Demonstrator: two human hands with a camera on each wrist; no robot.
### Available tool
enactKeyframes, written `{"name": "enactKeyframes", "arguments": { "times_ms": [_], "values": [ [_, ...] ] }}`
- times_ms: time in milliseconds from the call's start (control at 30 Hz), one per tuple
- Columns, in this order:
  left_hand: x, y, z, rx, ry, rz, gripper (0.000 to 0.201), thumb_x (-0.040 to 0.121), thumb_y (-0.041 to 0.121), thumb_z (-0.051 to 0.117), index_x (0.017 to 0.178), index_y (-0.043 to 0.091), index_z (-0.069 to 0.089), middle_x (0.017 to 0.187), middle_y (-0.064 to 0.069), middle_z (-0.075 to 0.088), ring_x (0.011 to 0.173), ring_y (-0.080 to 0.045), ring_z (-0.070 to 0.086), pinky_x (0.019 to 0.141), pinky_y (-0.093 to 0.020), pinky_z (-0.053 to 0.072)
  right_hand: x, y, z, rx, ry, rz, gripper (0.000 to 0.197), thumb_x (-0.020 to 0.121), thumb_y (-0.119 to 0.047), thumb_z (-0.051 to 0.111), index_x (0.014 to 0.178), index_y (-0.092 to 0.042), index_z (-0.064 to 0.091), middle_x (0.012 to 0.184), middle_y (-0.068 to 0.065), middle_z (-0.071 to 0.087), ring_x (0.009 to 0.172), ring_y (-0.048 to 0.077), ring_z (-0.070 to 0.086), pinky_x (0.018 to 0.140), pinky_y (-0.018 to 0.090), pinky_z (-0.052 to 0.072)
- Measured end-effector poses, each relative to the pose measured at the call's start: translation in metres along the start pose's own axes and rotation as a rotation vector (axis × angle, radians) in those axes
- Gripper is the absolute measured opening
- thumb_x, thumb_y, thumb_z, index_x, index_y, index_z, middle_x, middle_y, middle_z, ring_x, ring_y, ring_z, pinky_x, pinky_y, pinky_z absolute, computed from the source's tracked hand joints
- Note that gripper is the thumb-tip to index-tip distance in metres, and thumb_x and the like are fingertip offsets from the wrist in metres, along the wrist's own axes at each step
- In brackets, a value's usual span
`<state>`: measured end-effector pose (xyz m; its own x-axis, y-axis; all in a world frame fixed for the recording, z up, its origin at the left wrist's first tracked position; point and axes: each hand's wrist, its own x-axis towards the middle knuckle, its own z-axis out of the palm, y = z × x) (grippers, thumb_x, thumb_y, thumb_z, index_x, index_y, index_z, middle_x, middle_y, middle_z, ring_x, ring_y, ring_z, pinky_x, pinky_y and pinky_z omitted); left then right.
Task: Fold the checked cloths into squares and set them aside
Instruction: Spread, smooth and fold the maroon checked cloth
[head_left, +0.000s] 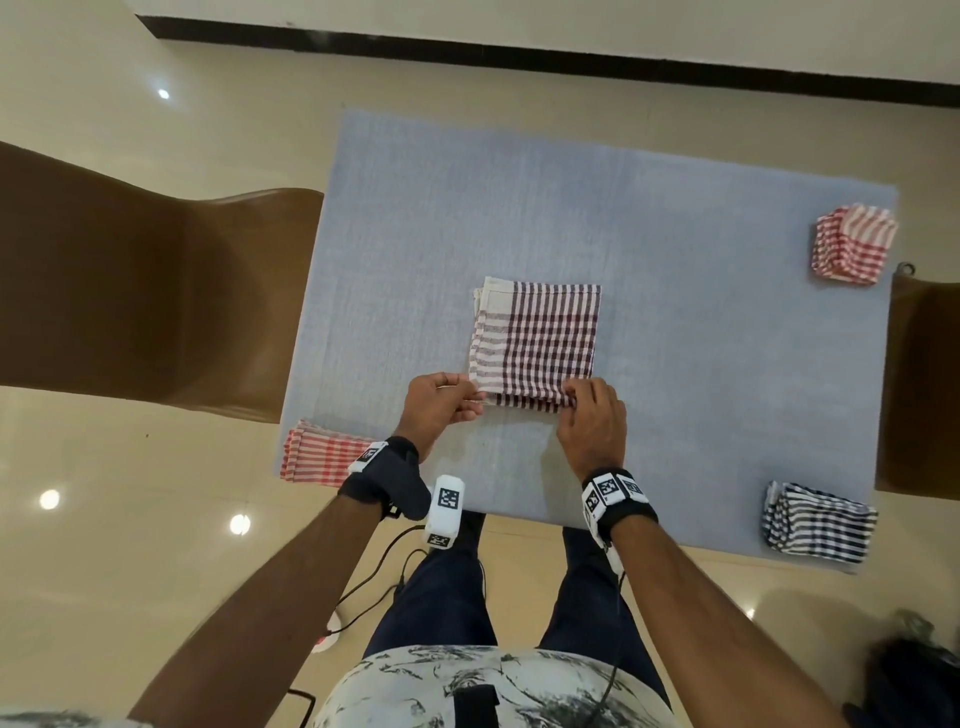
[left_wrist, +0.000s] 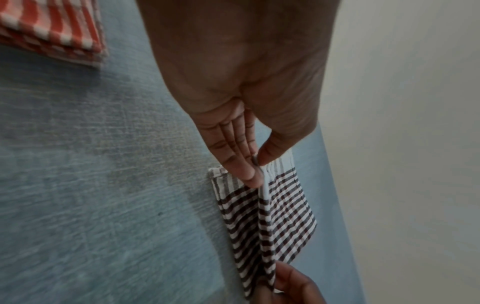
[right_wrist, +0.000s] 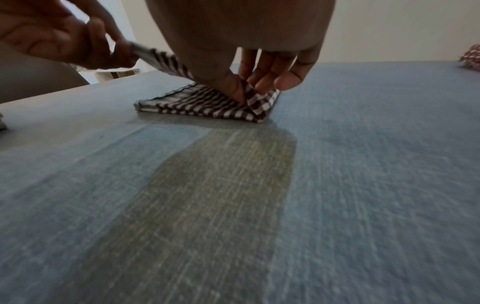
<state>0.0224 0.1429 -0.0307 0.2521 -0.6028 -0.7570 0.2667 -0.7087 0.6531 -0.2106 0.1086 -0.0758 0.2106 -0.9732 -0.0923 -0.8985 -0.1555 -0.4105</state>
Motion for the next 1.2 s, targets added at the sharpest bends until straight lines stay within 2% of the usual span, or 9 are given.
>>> {"name": "enactKeyframes", "arguments": {
  "times_ms": [267,433,700,767,833,933,1033,1100,1200],
  "values": [
    [0.009,-0.022,0.005,0.268,0.166,0.025,0.007,0.09,0.012,0.076,0.093,0.006,0.076,0.085,-0.009,0.079,0.076,-0.02,0.078,0.075,-0.034,0.065,-0.013,0.018,0.0,0.081,-0.011,0.111,0.02,0.09,-0.003,0.067,0.109,-0.008,0.065,0.108,0.009,0.062,0.093,0.023,0.063,0.076,0.033,0.059],
    [0.013,-0.032,0.004,0.493,0.183,0.127,0.009,0.088,0.021,0.078,0.09,0.013,0.079,0.087,-0.001,0.078,0.083,-0.017,0.074,0.084,-0.034,0.062,-0.011,0.016,-0.003,0.11,-0.034,0.124,0.015,0.089,-0.001,0.066,0.102,-0.007,0.063,0.106,0.009,0.059,0.086,0.021,0.061,0.069,0.025,0.052],
    [0.017,-0.04,0.011,0.639,0.264,0.237,0.017,0.086,0.026,0.08,0.096,0.014,0.072,0.092,0.004,0.071,0.083,-0.011,0.066,0.087,-0.036,0.06,-0.009,0.02,-0.001,0.034,-0.073,0.112,0.022,0.085,0.003,0.069,0.106,-0.003,0.07,0.107,0.011,0.061,0.098,0.025,0.06,0.077,0.041,0.06],
    [0.014,-0.043,0.015,0.723,0.347,0.363,0.031,0.085,0.022,0.08,0.109,0.012,0.062,0.107,-0.001,0.064,0.094,-0.014,0.06,0.087,-0.035,0.057,-0.008,0.015,-0.007,0.024,-0.029,0.098,0.024,0.082,0.004,0.068,0.105,-0.002,0.071,0.106,0.011,0.062,0.098,0.026,0.058,0.08,0.044,0.059],
    [0.01,-0.044,0.026,0.816,0.372,0.629,0.037,0.088,0.017,0.073,0.119,0.009,0.055,0.119,-0.007,0.056,0.105,-0.018,0.056,0.089,-0.037,0.056,-0.008,-0.002,-0.013,0.053,0.017,0.034,0.028,0.089,-0.003,0.063,0.117,-0.002,0.068,0.118,0.013,0.062,0.112,0.027,0.057,0.094,0.048,0.055],
    [0.017,-0.047,0.048,1.025,0.223,0.901,0.053,0.098,0.022,0.058,0.145,0.003,0.044,0.151,-0.018,0.044,0.142,-0.029,0.043,0.12,-0.044,0.039,-0.007,-0.039,-0.008,0.194,-0.182,-0.148,0.056,0.106,-0.028,0.043,0.157,-0.009,0.031,0.165,0.012,0.026,0.155,0.021,0.02,0.128,0.045,0.018],
    [0.048,-0.057,0.045,1.288,0.156,0.944,0.069,0.104,0.04,0.039,0.16,0.002,0.024,0.169,-0.021,0.016,0.158,-0.034,0.013,0.127,-0.054,0.017,-0.005,-0.047,0.018,0.233,-0.407,-0.213,0.072,0.108,-0.043,0.029,0.163,-0.014,-0.007,0.171,0.002,-0.018,0.157,0.013,-0.018,0.128,0.04,-0.007],
    [0.062,-0.063,0.032,1.394,0.139,0.904,0.073,0.106,0.048,0.035,0.162,0.005,0.017,0.171,-0.017,0.007,0.159,-0.031,0.006,0.126,-0.056,0.017,-0.006,-0.029,0.034,0.08,-0.466,-0.206,0.082,0.102,-0.065,0.012,0.162,-0.013,-0.01,0.169,0.003,-0.022,0.156,0.016,-0.021,0.129,0.045,-0.006],
    [0.068,-0.064,0.025,1.426,0.106,0.895,0.077,0.106,0.052,0.038,0.164,0.008,0.011,0.172,-0.014,0.001,0.16,-0.029,0.002,0.127,-0.053,0.014,-0.007,0.004,0.036,-0.124,-0.449,-0.322,0.085,0.101,-0.067,0.006,0.163,-0.009,0.001,0.171,0.008,-0.011,0.159,0.022,-0.009,0.128,0.051,0.008]
  ]
}}
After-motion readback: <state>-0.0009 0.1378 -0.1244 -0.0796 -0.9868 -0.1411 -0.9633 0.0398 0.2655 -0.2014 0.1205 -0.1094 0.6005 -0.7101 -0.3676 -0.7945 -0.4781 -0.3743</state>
